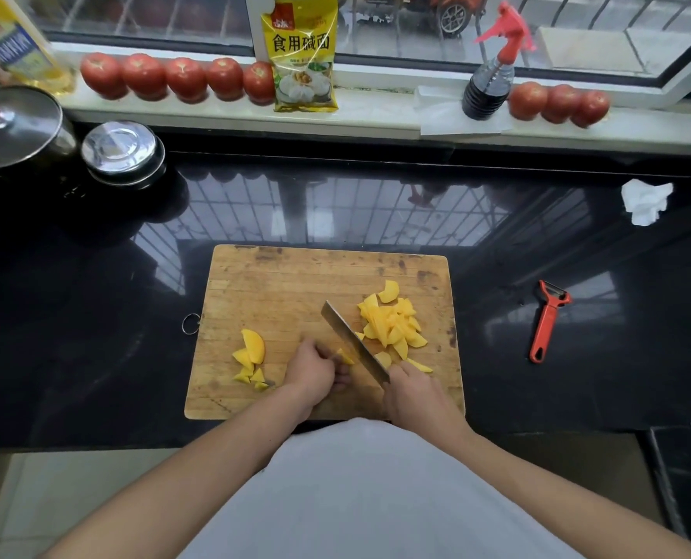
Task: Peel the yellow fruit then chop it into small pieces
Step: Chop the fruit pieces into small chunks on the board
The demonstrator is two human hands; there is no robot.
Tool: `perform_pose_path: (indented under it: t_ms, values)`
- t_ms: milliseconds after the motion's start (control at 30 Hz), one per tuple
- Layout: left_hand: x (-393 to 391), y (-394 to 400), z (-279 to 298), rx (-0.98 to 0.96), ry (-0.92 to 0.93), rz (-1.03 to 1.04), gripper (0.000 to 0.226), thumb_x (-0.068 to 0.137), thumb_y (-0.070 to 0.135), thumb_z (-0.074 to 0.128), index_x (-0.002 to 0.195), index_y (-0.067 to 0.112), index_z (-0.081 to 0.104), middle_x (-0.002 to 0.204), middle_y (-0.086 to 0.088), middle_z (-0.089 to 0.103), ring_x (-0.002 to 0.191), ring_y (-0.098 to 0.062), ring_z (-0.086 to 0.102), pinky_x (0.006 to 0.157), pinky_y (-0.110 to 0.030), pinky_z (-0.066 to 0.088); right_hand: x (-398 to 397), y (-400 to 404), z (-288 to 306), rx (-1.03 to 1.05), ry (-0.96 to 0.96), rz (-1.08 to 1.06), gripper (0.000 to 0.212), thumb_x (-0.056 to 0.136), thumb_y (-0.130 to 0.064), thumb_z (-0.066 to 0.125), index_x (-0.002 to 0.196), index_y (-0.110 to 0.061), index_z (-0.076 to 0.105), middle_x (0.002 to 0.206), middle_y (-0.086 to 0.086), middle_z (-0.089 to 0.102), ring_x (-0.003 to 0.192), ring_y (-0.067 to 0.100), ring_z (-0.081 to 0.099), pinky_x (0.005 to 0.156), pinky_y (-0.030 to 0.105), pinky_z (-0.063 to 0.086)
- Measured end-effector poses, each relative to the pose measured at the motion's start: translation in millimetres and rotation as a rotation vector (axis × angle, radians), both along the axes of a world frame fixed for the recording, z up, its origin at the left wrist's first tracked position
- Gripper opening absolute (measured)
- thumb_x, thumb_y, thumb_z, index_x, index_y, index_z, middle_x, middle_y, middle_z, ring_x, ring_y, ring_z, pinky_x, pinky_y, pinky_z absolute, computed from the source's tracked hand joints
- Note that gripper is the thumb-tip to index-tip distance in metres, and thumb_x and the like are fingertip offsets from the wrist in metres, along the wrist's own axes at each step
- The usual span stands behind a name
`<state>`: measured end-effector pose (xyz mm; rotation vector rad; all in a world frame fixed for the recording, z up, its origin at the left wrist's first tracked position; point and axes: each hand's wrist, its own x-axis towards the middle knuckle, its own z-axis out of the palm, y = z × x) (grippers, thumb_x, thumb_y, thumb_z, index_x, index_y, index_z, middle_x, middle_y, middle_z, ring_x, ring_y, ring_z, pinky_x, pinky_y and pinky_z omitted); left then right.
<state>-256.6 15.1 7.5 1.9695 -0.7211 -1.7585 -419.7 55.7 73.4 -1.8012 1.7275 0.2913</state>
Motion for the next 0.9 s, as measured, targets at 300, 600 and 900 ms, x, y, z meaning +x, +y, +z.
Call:
perform_pose_path:
  t_ms: [300,600,900]
  values:
    - [-1,-2,-4,0.016,0.017,0.041,0.009,0.104,0.002,0.050,0.112,0.001,0.050,0.091,-0.022,0.075,0.083,-0.037,0.077,0.074,-0.049,0.066,-4,7,8,0.057,0.040,0.086,0.019,0.104,-0.016,0.046,0.120,-0.017,0.057,0.118,0.002,0.052,0.098,0.028,0.062,0.081,0.041,0.054]
    - [-2,0,-3,-0.017,-0.022,0.007,0.010,0.101,-0.002,0.048,0.103,0.007,0.052,0.092,-0.020,0.076,0.081,-0.031,0.078,0.075,-0.046,0.066,23,-15,-8,-0.020,-0.012,0.000,0.016,0.105,-0.017,0.039,0.108,-0.017,0.054,0.110,0.005,0.056,0.095,0.030,0.058,0.079,0.046,0.051]
    - [0,2,-7,0.016,0.006,0.058,0.006,0.105,0.010,0.054,0.107,0.005,0.051,0.092,-0.019,0.076,0.083,-0.032,0.078,0.069,-0.040,0.066,1,8,-2,0.063,0.025,0.041,0.015,0.104,-0.019,0.048,0.118,-0.019,0.055,0.113,0.002,0.053,0.096,0.025,0.059,0.084,0.044,0.056]
